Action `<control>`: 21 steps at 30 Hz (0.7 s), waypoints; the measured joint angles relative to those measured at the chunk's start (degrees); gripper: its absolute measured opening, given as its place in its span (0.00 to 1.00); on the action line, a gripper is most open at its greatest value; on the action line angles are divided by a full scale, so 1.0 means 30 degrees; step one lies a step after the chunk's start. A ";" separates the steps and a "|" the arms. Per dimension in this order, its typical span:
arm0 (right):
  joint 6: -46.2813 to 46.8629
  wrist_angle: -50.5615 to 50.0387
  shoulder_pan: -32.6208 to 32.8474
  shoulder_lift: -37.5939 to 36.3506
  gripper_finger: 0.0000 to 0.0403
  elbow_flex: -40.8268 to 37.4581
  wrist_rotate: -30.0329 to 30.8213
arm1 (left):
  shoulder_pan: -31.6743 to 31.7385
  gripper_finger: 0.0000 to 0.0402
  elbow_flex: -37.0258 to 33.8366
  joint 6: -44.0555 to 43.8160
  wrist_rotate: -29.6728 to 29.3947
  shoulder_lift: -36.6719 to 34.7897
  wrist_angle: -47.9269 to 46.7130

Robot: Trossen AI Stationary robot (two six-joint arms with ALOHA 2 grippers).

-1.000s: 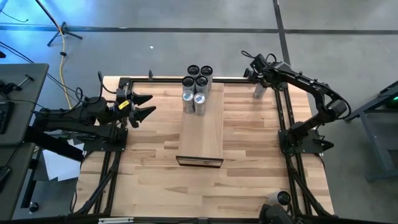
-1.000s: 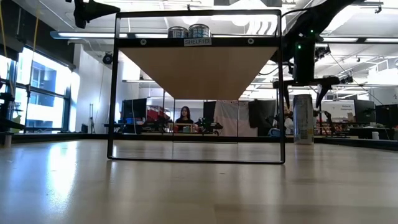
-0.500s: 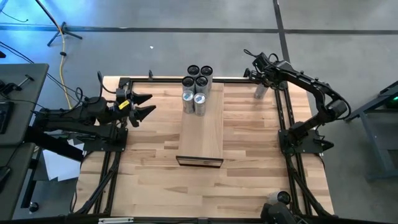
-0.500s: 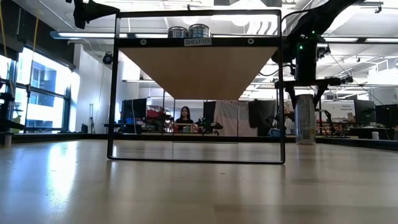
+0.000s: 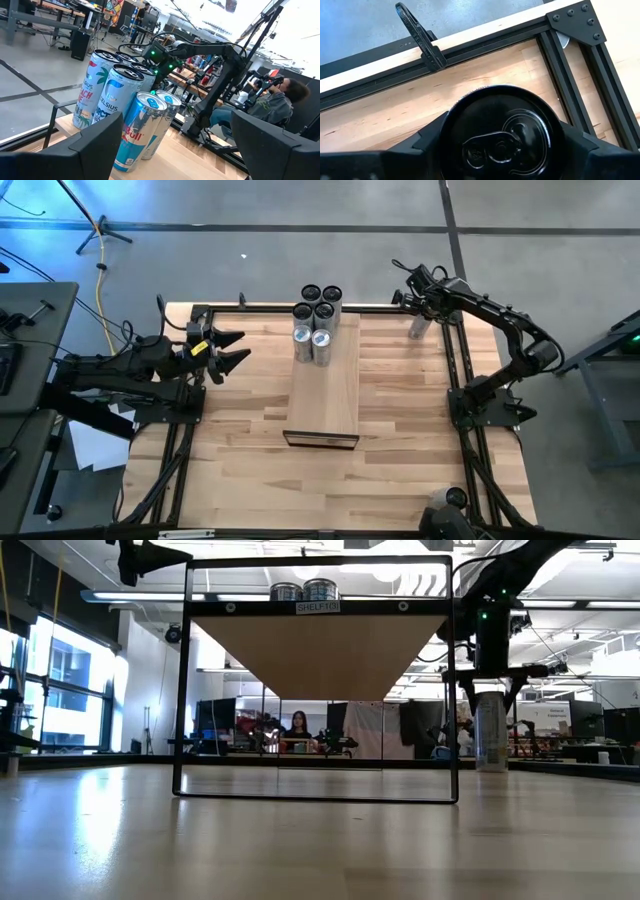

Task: Place canned beverage on shelf
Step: Put the top white yellow soda can on the shelf

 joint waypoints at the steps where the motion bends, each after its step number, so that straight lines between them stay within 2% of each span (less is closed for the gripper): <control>1: 0.0000 0.0001 0.0000 0.0000 0.60 0.0000 -0.0007 | 0.0001 0.84 0.0000 0.0000 0.0000 0.0000 0.0000; 9: -0.1222 -0.0350 0.0092 -0.0682 0.60 -0.0049 -0.0816 | 0.0005 0.84 0.0000 0.0007 -0.0003 0.0000 0.0000; 17: -0.2090 -0.1351 0.0305 -0.4338 0.60 0.1427 -0.0505 | 0.0005 0.84 0.0000 0.0057 0.0049 0.0000 0.0889; 21: -0.2120 -0.1591 0.1165 -0.6597 0.60 0.2884 -0.0530 | 0.0005 0.84 0.0000 0.0176 0.1412 -0.0015 0.1615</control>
